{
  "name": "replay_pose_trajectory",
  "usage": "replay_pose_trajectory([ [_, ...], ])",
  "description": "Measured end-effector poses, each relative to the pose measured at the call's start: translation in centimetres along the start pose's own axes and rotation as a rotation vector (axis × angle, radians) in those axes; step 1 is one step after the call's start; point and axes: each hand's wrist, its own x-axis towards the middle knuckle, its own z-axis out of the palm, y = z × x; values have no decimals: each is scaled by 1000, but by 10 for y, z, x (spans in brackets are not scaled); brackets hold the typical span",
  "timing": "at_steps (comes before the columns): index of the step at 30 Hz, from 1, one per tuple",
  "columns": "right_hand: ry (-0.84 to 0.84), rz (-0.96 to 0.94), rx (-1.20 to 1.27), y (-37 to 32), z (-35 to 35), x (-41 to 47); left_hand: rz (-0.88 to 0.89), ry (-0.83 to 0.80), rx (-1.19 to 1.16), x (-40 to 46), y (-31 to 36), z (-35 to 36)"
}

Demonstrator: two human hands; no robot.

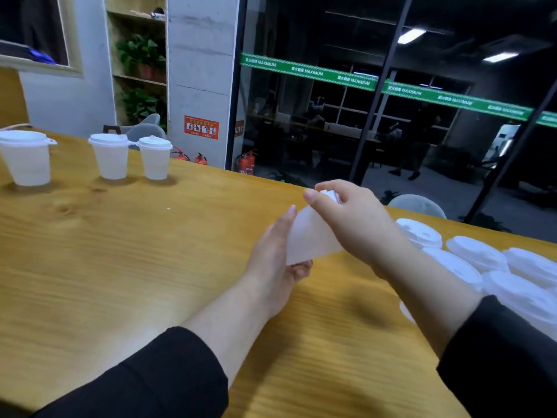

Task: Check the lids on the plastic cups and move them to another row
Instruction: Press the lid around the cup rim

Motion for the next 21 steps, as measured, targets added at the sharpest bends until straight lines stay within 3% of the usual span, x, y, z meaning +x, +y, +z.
replay_pose_trajectory([
  [3,-269,-119,-57,-5,-19,-1,-163,-167,-27,-1,6,-5],
  [5,-342,-215,-76,-4,-27,-6,-257,-267,-22,-5,10,-5],
  [7,-238,-257,-118,4,-22,-10,-240,-251,-13,-6,9,-2],
  [10,-4,-184,-102,9,-2,-13,-91,-94,-20,-5,4,4],
  [14,41,12,76,5,4,-4,97,38,18,0,3,2],
  [18,-203,-139,48,3,-9,-8,-184,-121,-55,-4,10,-2],
  [21,-188,-237,-55,9,-11,-11,-280,-178,-35,-5,10,-1],
])
